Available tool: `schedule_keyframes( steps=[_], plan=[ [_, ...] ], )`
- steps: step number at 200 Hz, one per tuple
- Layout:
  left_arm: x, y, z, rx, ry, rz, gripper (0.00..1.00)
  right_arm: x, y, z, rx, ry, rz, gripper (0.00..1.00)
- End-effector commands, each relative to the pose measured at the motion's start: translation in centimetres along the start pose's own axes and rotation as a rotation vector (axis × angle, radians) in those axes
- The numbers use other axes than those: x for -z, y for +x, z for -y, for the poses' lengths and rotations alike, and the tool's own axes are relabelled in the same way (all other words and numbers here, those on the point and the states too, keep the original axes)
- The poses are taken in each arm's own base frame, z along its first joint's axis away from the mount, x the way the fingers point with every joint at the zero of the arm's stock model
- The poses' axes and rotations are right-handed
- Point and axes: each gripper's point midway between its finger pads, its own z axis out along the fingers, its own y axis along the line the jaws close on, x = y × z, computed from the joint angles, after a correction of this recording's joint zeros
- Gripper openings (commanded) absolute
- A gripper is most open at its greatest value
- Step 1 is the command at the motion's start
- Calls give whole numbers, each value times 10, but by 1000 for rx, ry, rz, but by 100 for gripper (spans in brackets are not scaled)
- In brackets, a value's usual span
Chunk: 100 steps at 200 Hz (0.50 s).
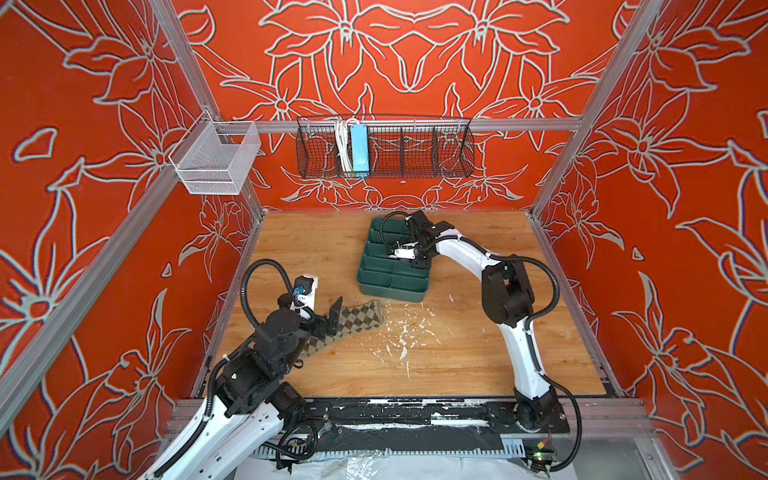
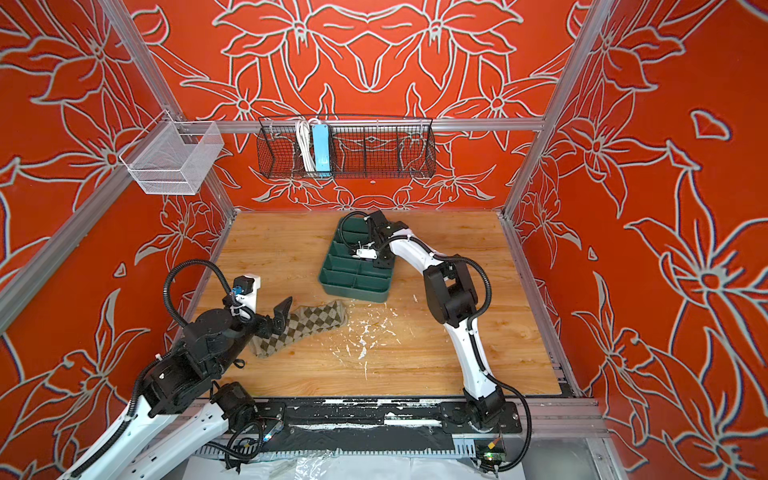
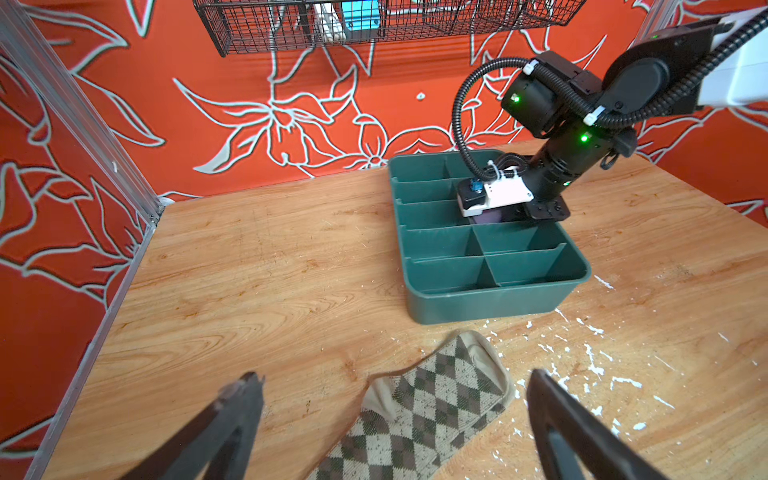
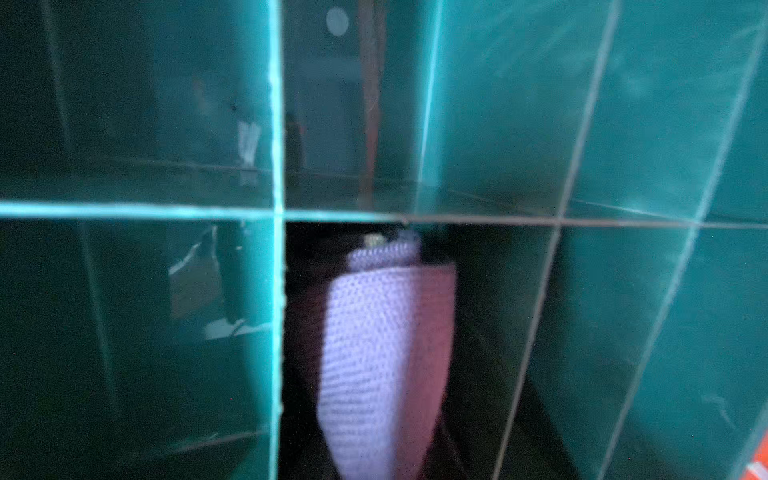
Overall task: Roll the socks
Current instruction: 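Lower the rolled sock into a tray compartment and open the right gripper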
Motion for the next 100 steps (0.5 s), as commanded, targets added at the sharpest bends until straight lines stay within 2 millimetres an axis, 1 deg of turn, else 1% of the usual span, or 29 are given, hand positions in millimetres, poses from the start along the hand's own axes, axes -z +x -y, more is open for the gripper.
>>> schedule_keyframes(
  steps=[1,33,53,70,74,82,85,100],
  plan=[
    [-2,4,-2,18,-8,-8,97,3,-17,-28,-13,-125,36,0],
    [-2,3,-3,11,-16,-13,97,-7,-33,-32,-52,-230,62,0],
    [-2,4,-5,7,-29,-14,97,-15,-37,-26,-60,-230,70,0],
    [-2,4,-6,3,-33,-11,97,-16,-39,-22,-57,-219,74,0],
    [-2,5,-6,0,-36,-13,97,-15,-39,-21,-56,-216,75,5],
    [-3,5,-6,-3,-37,-14,97,-14,-39,-19,-52,-209,77,18],
    [-3,5,-7,-2,-40,-13,97,-13,-40,-18,-49,-205,80,21],
    [-4,4,-6,-3,-39,-13,97,-7,-41,-14,-38,-190,89,29]
  ],
)
